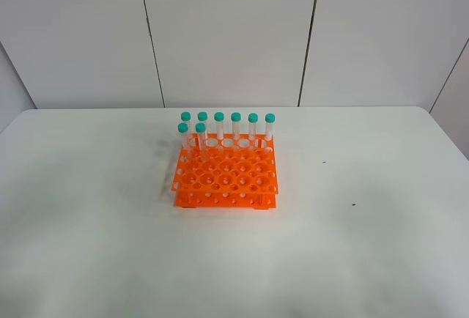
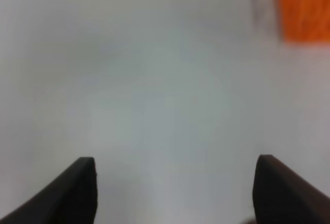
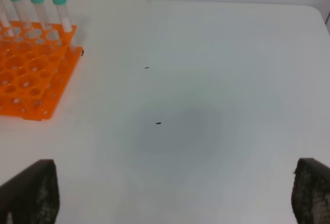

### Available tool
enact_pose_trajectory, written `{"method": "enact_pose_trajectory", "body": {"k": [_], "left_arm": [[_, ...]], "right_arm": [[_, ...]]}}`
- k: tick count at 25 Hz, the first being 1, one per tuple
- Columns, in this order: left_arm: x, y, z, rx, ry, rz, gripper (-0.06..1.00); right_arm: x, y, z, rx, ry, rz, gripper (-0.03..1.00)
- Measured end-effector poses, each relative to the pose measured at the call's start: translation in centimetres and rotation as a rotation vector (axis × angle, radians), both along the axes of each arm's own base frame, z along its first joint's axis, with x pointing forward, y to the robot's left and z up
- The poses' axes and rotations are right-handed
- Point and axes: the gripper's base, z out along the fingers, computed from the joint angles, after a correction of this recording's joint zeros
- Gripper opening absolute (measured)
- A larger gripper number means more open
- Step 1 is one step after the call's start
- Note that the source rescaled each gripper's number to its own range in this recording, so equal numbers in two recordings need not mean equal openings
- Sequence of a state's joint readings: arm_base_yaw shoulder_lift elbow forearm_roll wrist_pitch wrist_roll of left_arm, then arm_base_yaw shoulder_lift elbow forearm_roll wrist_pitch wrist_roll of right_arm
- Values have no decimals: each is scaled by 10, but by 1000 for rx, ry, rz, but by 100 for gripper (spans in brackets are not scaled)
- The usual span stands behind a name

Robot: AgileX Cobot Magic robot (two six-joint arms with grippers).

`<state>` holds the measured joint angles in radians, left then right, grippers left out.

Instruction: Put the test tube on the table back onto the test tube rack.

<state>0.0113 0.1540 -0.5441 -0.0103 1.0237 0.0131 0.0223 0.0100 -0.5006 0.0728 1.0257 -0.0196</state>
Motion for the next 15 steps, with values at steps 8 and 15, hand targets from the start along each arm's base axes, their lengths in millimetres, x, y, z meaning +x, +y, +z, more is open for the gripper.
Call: {"method": "enact_pose_trajectory", "body": {"k": [8,15], "left_arm": [[-18,-2,-16,-32,-66,3,100],[-20,-2,-16,-36,-77,1,100]], "right_arm": [[0,0,0,0,0,0,100],[0,0,0,0,0,0,100]]}}
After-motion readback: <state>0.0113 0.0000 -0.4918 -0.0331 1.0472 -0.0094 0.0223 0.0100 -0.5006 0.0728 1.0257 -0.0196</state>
